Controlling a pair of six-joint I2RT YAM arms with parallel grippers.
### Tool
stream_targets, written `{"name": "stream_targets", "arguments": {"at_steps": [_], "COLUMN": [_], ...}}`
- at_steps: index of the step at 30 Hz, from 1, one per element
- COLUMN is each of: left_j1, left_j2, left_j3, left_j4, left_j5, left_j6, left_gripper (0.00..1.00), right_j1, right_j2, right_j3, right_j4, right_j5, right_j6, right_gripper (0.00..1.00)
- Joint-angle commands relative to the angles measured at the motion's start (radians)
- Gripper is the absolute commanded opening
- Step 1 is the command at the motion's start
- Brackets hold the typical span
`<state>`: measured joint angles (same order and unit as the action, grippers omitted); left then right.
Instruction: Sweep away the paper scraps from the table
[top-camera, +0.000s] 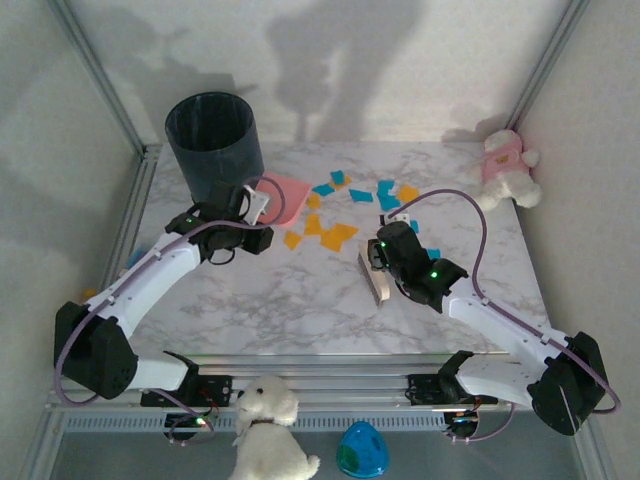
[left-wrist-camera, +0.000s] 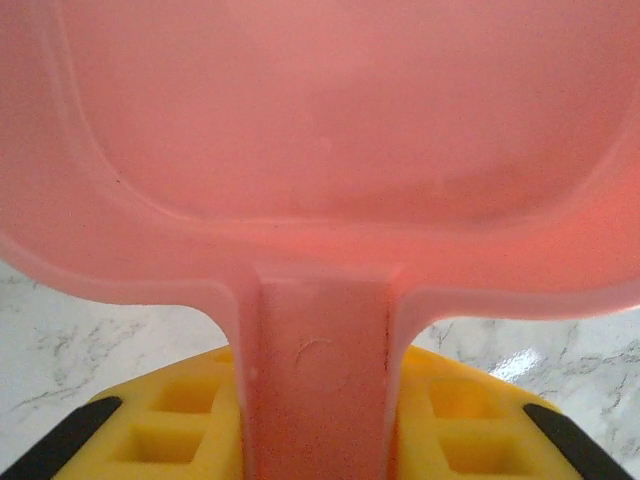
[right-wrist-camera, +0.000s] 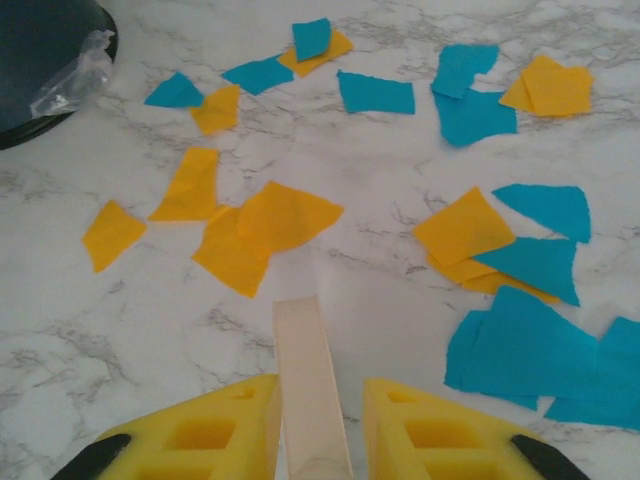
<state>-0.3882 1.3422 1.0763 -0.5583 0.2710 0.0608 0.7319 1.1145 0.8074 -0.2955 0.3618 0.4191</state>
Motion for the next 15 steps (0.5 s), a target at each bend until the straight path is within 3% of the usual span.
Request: {"name": "stream_targets", "arguments": {"at_steps": [1, 7, 15], "left_j1": [-0.015, -0.021, -0.023], "left_j2": [-0.037, -0.047, -0.066], "left_j3": [-0.041, -0.066, -0.097], "left_j4": [0.035, 0.039, 0.053], "left_j5": [-0.03, -0.079, -0.096], "left_j6": [0.028, 0.038, 0.05], "left_gripper": [0.0, 0.0, 0.0], "right_j1": [-0.002, -0.032, -0.152], "right_j2": [-0.009, 0.009, 0.107], "right_j3": [0.029, 0.048, 0.081], "right_j4": [0.068, 0.115, 0.264], "right_j5": [-0.028, -0.093, -0.305], "right_j6": [-0.001, 0.013, 0.061], "right_gripper": [0.0, 0.0, 0.0]}}
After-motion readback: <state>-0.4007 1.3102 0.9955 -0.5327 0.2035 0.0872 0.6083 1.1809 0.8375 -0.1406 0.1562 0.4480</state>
